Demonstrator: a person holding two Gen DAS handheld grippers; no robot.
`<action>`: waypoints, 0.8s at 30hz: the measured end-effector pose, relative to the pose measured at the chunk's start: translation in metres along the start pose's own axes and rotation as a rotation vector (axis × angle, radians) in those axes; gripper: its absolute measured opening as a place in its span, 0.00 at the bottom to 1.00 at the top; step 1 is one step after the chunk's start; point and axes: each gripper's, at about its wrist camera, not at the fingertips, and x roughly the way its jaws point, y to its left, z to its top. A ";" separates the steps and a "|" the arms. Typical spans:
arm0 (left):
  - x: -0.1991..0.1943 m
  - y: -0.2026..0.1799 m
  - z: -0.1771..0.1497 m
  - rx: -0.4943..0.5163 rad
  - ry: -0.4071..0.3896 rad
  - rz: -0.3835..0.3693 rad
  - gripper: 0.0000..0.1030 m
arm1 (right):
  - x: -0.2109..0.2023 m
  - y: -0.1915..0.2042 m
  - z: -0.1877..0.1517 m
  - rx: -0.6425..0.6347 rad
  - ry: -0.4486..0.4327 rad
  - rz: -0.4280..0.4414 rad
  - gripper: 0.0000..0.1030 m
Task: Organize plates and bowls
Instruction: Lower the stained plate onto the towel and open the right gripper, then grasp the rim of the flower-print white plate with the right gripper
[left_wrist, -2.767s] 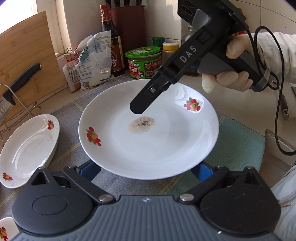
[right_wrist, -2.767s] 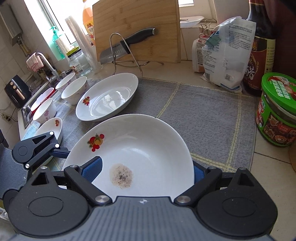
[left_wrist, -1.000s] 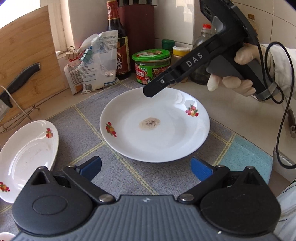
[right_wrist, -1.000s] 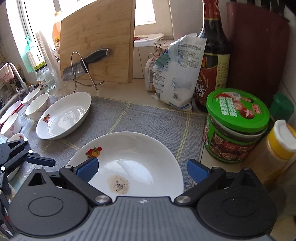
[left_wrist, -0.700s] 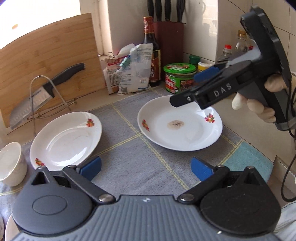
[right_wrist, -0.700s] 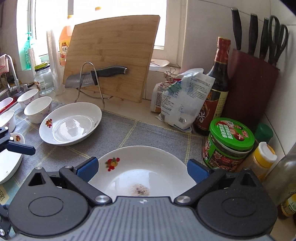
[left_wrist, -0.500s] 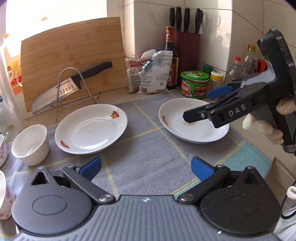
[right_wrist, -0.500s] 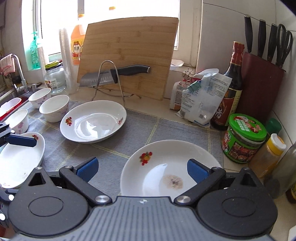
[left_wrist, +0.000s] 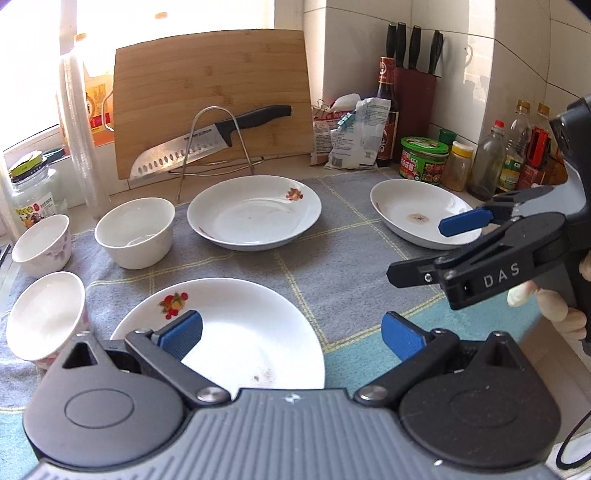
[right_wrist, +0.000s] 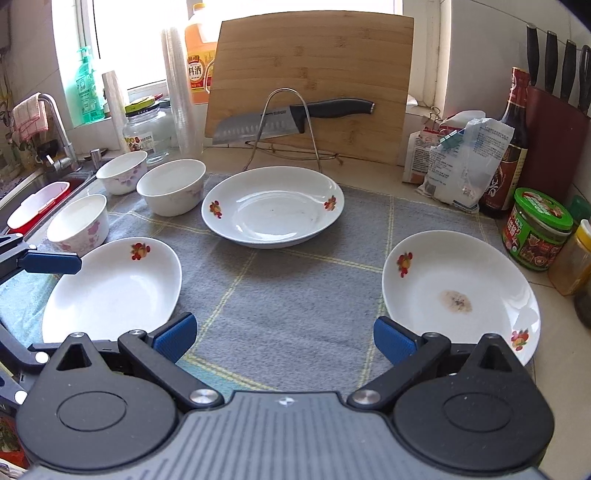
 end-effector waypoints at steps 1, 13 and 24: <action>-0.002 0.004 -0.001 -0.003 -0.004 0.004 0.99 | 0.001 0.005 -0.001 0.008 -0.002 -0.008 1.00; -0.025 0.058 -0.034 -0.002 0.033 0.044 0.99 | 0.023 0.051 -0.007 0.064 0.020 0.022 1.00; -0.035 0.087 -0.064 0.005 0.080 0.036 0.99 | 0.047 0.073 -0.011 0.114 0.086 0.072 1.00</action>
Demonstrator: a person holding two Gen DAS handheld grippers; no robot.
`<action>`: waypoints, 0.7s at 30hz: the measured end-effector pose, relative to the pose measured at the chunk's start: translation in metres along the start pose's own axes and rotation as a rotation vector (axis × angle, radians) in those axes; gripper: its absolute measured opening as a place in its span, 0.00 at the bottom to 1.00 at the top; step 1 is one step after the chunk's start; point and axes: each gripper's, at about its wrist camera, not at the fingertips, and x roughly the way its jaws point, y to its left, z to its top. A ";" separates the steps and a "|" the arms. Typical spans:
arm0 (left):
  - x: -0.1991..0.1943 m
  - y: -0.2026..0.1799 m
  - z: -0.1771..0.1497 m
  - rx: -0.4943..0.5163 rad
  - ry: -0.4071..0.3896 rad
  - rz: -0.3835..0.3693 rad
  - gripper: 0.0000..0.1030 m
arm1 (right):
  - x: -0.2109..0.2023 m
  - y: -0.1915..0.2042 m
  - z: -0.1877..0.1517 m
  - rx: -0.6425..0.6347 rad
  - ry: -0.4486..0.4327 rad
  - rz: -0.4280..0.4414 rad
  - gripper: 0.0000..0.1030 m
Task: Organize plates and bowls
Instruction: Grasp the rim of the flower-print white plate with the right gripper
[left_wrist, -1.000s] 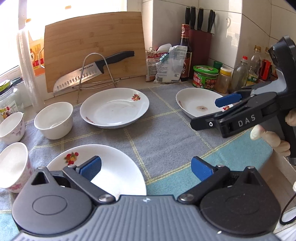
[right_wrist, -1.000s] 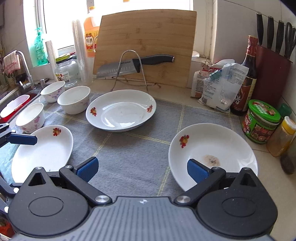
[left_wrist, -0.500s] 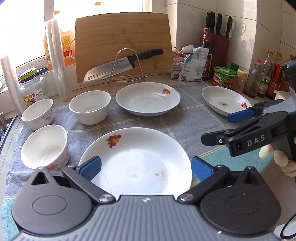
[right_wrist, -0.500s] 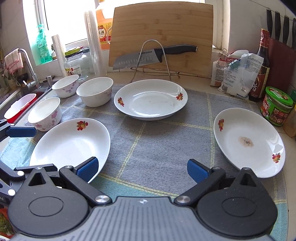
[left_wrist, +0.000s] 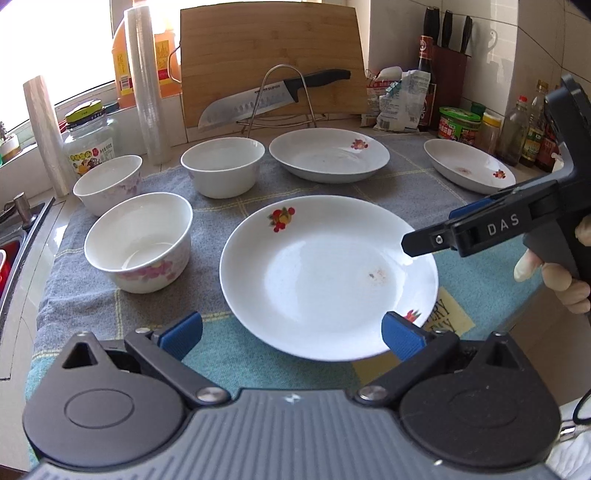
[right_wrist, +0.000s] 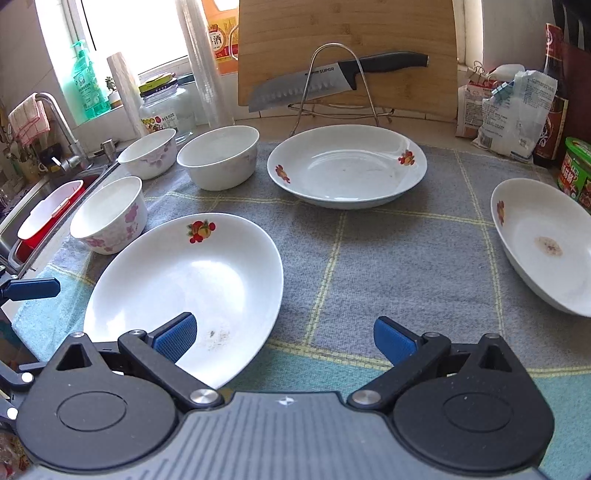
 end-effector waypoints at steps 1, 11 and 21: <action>0.000 0.001 -0.003 0.006 0.006 -0.007 0.99 | 0.001 0.001 -0.001 0.000 0.005 0.002 1.00; 0.017 0.006 -0.022 0.030 0.066 -0.032 0.99 | 0.002 0.005 -0.004 -0.003 0.024 -0.002 1.00; 0.026 0.004 -0.021 0.063 0.072 -0.053 0.99 | 0.002 0.005 -0.003 0.000 0.031 0.010 1.00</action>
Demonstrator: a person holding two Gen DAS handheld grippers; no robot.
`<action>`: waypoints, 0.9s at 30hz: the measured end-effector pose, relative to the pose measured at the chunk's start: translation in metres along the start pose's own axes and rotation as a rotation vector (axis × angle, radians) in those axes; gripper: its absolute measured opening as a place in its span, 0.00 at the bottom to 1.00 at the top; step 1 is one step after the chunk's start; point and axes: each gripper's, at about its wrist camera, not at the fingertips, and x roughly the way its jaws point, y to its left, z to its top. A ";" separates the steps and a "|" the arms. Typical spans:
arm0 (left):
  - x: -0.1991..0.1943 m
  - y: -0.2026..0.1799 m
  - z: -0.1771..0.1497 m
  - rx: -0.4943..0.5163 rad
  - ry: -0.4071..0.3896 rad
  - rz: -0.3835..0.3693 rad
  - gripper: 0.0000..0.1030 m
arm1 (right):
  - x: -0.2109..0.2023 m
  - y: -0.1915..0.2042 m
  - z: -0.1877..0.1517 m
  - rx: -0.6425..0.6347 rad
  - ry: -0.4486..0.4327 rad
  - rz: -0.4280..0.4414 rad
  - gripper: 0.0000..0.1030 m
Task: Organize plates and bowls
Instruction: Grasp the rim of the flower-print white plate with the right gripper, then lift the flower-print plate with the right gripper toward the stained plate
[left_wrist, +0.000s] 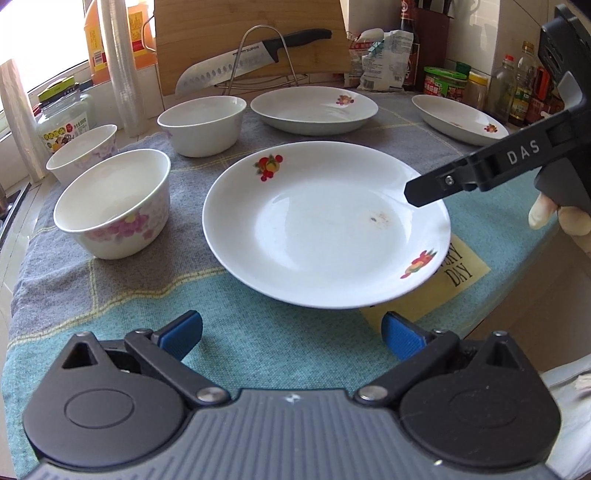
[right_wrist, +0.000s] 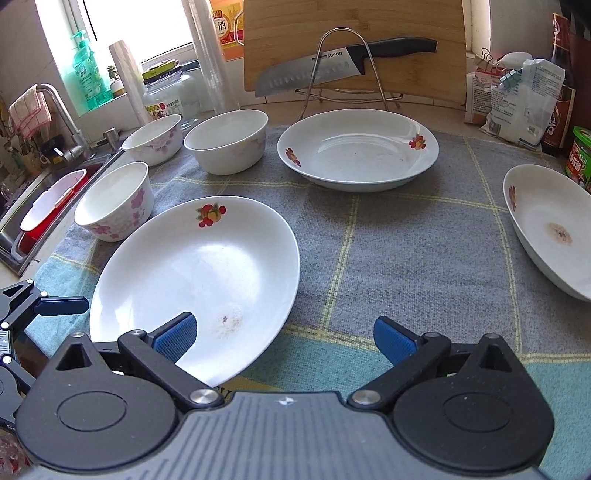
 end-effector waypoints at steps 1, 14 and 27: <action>0.001 0.000 0.000 0.001 0.000 -0.002 0.99 | 0.000 0.000 0.000 0.001 0.002 0.004 1.00; 0.008 0.002 -0.003 0.033 -0.018 -0.050 0.99 | 0.009 0.013 -0.002 -0.049 0.057 0.068 1.00; 0.017 0.009 0.003 0.080 -0.060 -0.093 0.99 | 0.025 0.020 0.003 -0.052 0.102 0.128 1.00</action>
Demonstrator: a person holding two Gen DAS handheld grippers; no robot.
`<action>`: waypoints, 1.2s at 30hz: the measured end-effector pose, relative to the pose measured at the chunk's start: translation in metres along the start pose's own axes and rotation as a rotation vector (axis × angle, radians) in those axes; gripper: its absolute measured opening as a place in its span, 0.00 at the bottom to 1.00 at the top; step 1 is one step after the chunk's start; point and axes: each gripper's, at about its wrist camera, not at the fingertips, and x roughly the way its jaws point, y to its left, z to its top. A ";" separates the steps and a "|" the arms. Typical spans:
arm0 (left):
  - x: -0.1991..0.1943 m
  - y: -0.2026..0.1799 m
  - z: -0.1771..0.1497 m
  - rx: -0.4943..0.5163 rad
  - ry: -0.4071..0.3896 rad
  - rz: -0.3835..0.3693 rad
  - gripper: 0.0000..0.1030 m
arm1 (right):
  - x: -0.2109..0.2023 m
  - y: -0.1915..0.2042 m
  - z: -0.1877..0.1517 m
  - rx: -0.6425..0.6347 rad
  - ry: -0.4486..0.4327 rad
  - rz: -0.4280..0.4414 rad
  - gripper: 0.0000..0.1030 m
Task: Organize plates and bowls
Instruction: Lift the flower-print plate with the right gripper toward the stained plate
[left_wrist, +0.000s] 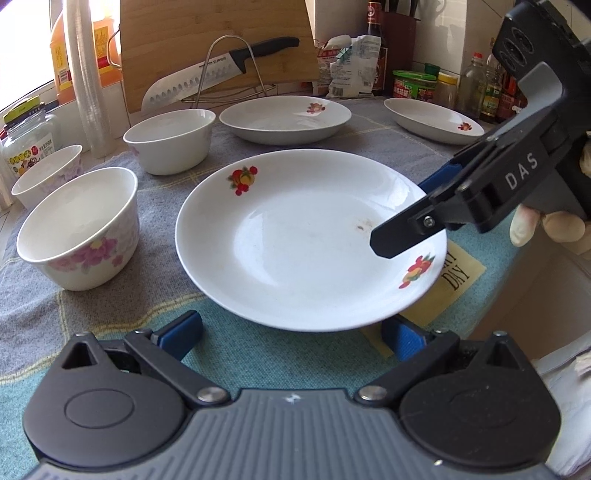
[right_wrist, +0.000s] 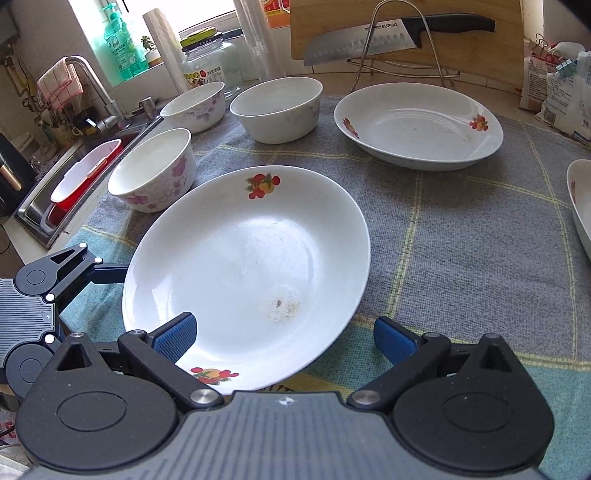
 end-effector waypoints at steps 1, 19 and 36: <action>0.001 0.001 0.000 0.002 -0.003 -0.003 0.99 | 0.002 0.000 0.001 0.003 0.004 0.005 1.00; 0.003 0.008 0.000 0.091 -0.051 -0.084 1.00 | 0.024 0.004 0.029 -0.048 0.035 0.003 1.00; 0.007 0.010 0.004 0.117 -0.036 -0.112 1.00 | 0.032 -0.021 0.055 -0.024 0.110 0.172 1.00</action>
